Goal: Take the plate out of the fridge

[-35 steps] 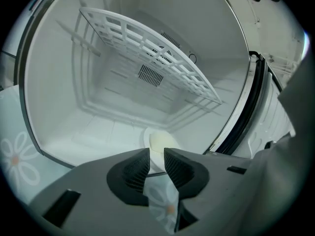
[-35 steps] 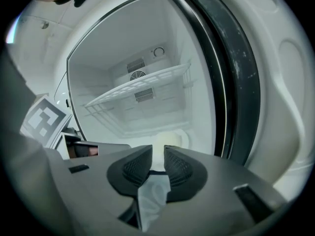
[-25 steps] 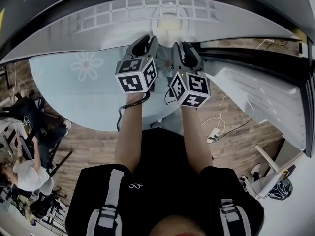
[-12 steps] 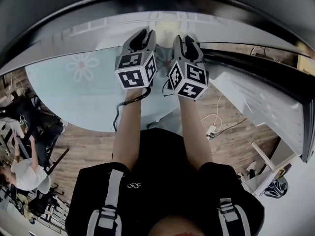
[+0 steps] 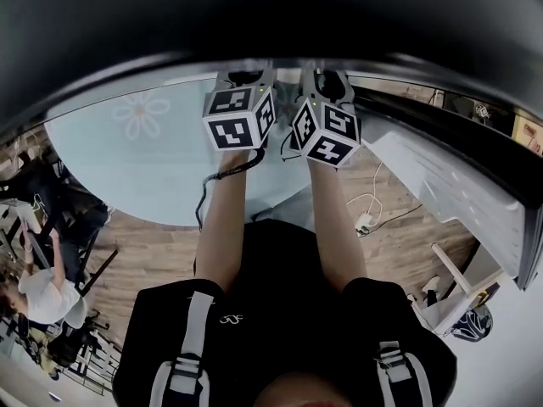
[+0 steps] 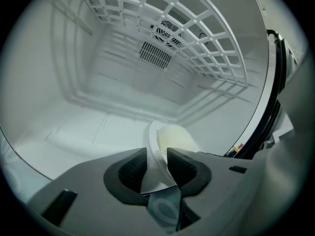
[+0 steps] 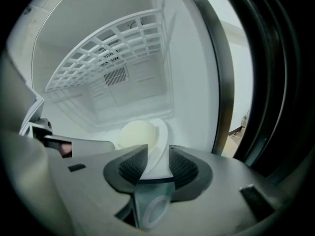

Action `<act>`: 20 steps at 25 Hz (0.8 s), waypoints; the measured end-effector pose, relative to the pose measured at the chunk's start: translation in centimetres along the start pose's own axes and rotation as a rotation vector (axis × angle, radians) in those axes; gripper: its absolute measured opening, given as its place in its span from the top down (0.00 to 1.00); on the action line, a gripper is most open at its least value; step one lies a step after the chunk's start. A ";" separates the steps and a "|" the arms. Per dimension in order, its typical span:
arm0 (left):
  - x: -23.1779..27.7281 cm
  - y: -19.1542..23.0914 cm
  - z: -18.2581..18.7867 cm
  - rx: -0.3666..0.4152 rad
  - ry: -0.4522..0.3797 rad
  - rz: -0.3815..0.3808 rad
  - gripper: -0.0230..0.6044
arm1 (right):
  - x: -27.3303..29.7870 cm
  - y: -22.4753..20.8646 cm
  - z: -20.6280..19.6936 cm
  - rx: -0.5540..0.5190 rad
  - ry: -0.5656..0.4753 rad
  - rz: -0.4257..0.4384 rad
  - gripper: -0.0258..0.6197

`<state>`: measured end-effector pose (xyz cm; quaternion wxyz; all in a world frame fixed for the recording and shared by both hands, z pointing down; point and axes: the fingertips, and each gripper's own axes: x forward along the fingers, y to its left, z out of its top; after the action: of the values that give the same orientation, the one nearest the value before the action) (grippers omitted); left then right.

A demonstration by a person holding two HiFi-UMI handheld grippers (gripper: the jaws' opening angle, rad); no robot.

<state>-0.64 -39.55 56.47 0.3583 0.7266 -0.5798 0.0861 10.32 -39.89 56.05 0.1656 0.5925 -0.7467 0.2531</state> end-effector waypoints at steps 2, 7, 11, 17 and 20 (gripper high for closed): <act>0.1 -0.3 -0.1 -0.003 0.003 -0.011 0.74 | 0.1 0.0 0.0 0.018 0.000 0.002 0.74; 0.3 -0.7 -0.1 -0.025 -0.006 -0.006 0.73 | 0.3 0.7 0.1 0.079 -0.005 0.021 0.73; -0.8 -0.8 1.2 -0.030 -0.082 -0.002 0.81 | 0.1 1.0 0.0 0.159 0.029 0.053 0.77; -1.6 -1.7 0.9 -0.029 -0.102 -0.023 0.82 | -1.2 0.3 -0.7 0.203 0.020 0.022 0.77; -2.5 -1.4 0.7 -0.045 -0.108 -0.012 0.79 | -1.9 0.8 -0.3 0.198 0.006 0.023 0.80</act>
<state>-0.33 -37.90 54.00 0.3433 0.7255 -0.5957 0.0315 10.00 -38.11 55.12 0.1055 0.5964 -0.7244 0.3293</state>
